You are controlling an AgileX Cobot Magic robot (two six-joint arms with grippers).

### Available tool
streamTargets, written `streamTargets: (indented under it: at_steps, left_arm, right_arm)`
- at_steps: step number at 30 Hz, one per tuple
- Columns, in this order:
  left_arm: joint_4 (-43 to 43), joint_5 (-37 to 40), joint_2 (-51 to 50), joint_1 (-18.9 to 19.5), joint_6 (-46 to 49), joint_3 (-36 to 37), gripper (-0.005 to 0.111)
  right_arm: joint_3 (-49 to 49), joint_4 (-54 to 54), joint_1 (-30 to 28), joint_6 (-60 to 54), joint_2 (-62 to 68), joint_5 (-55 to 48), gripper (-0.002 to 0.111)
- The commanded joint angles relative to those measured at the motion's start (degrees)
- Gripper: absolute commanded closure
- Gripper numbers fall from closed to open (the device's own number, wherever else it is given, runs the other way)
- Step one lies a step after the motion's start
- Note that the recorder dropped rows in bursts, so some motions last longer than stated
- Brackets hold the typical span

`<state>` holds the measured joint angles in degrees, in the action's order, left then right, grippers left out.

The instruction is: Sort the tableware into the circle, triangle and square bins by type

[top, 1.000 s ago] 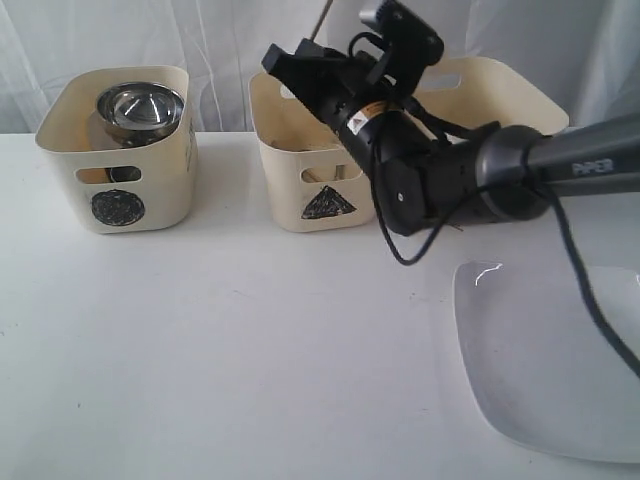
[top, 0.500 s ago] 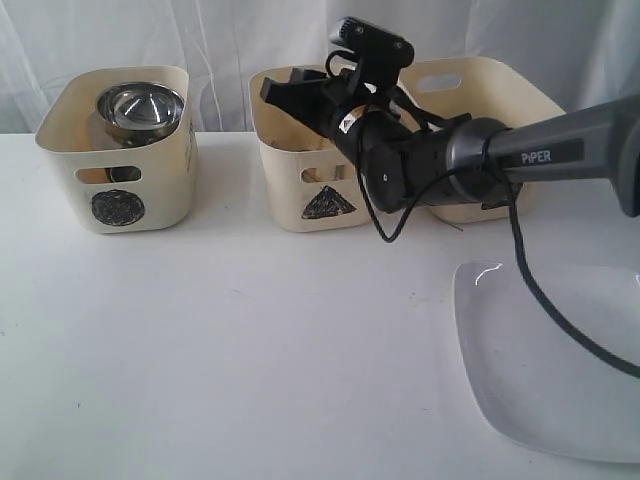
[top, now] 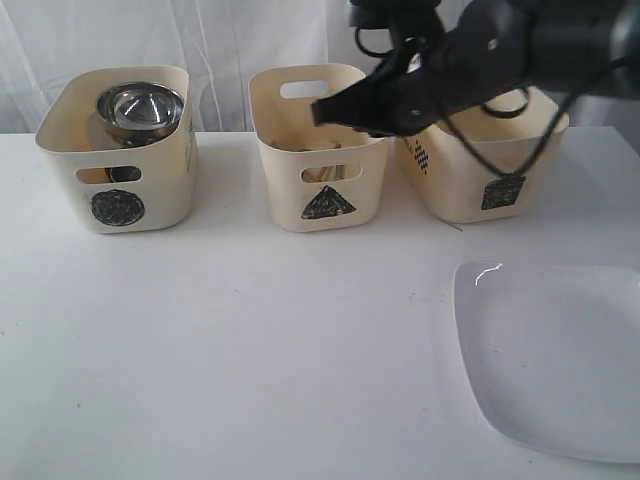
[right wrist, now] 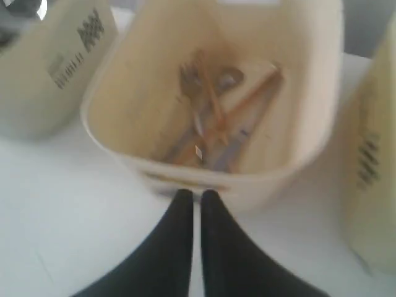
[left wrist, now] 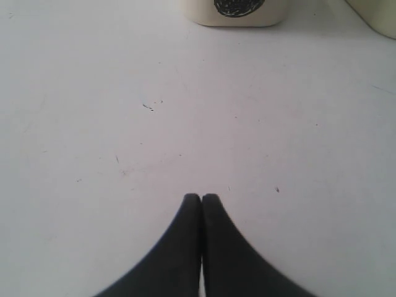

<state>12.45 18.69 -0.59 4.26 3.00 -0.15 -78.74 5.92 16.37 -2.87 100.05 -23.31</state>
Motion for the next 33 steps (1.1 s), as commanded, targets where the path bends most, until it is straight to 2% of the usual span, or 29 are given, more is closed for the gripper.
streamTargets:
  at_steps: [1,7,12,14,17,19,21,28,30,33]
  left_arm:
    - [0.4,1.7,0.4,-0.3,0.1,0.2,0.107]
    - [0.4,1.7,0.4,-0.3,0.1,0.2,0.107]
    - [0.4,1.7,0.4,-0.3,0.1,0.2,0.107]
    - [0.4,1.7,0.4,-0.3,0.1,0.2,0.107]
    - [0.4,1.7,0.4,-0.3,0.1,0.2,0.107]
    - [0.4,1.7,0.4,-0.3,0.1,0.2,0.107]
    - [0.4,1.7,0.4,-0.3,0.1,0.2,0.107]
    - [0.4,1.7,0.4,-0.3,0.1,0.2,0.107]
    - [0.4,1.7,0.4,-0.3,0.1,0.2,0.107]
    - [0.4,1.7,0.4,-0.3,0.1,0.2,0.107]
  right_arm:
    - [7.0,-5.9,-7.6,0.3,-10.2,-12.2,0.108]
    - [25.2,-5.5,-19.3,0.3,-25.4,-12.5,0.108]
    - [39.3,-3.9,-35.0,0.3,-30.3,-11.5,0.108]
    - [42.5,1.5,-40.3,-2.7,-30.3,-13.1,0.108]
    - [44.0,16.2,-45.8,-17.3,-30.3,-19.9,0.108]
    - [44.0,23.7,-47.9,-26.4,-30.3,-26.3,0.108]
    - [44.0,27.1,-48.7,-28.4,-30.3,-31.4,0.108]
    - [44.0,23.6,-48.7,-27.9,-30.3,-35.8,0.108]
    - [44.0,23.7,-48.7,-27.8,-30.3,-37.2,0.104]
    - [44.0,23.9,-48.7,-27.8,-30.3,-39.0,0.088]
